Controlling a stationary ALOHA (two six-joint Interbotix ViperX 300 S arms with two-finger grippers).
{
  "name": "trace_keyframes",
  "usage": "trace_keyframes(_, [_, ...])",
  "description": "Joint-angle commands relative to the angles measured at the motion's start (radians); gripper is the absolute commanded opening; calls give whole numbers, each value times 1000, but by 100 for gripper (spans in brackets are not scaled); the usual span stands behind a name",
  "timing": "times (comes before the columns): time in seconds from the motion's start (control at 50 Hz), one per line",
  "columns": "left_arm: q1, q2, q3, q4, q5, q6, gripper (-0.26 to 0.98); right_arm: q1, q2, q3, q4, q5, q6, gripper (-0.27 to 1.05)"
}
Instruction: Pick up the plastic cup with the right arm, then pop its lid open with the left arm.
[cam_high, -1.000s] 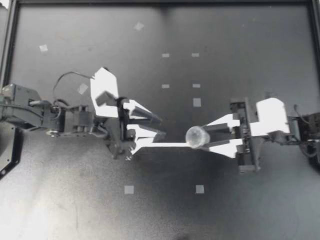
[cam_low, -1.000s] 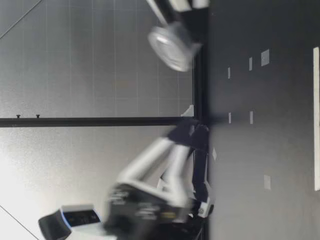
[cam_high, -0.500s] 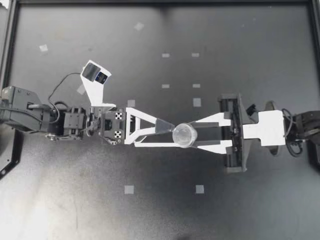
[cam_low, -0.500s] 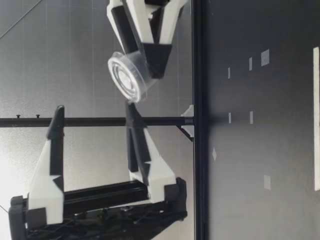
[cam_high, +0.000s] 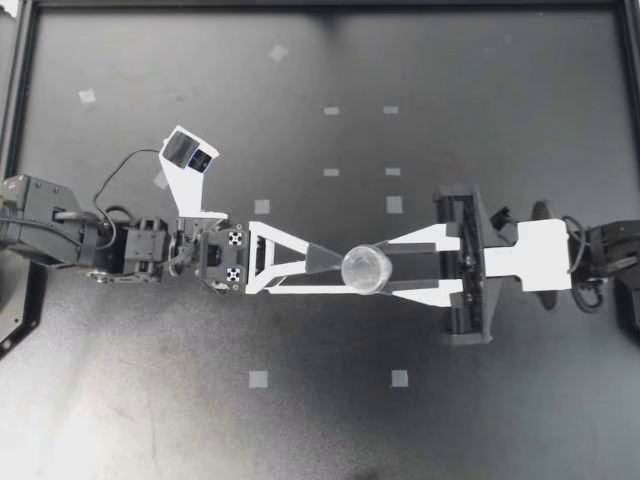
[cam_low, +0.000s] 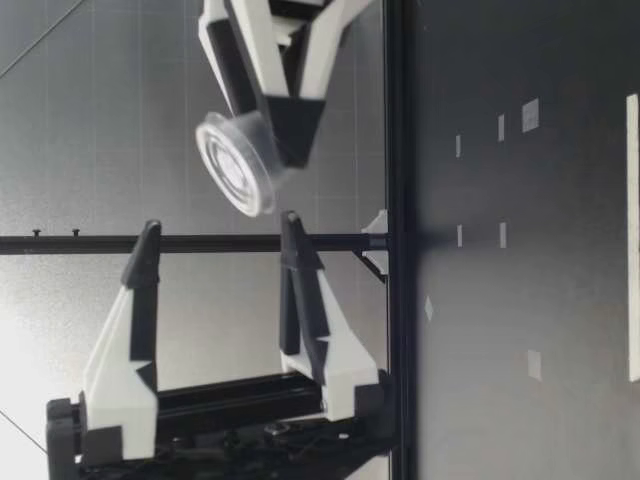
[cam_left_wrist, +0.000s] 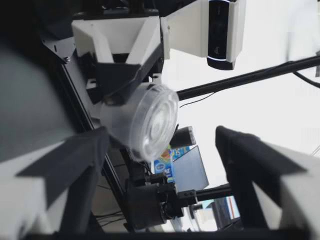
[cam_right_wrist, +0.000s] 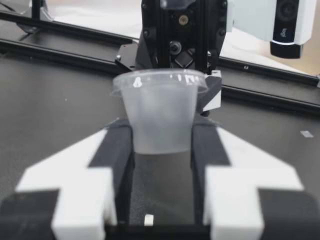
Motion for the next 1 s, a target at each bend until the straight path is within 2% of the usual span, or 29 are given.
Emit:
trace_keyframes(0.0, [-2, -2, -26, 11, -5, 2, 78, 2, 12, -29, 2, -5, 0, 31])
trace_keyframes(0.28, [-3, -26, -49, 58, -9, 6, 78, 0, 52, 20, 89, 57, 25, 28])
trace_keyframes(0.52, [-2, -35, -61, 61, -3, 124, 78, 0, 57, 58, 87, 67, 110, 20])
trace_keyframes(0.7, [0, -26, -37, 61, 44, 385, 78, 2, 37, 51, 66, 64, 160, 19])
trace_keyframes(0.88, [0, -28, -40, 60, 284, 838, 78, 2, -44, 15, 0, 64, 262, 19])
trace_keyframes(0.98, [-2, -21, -49, 54, 382, 1023, 78, 2, -86, 15, -28, 57, 313, 19])
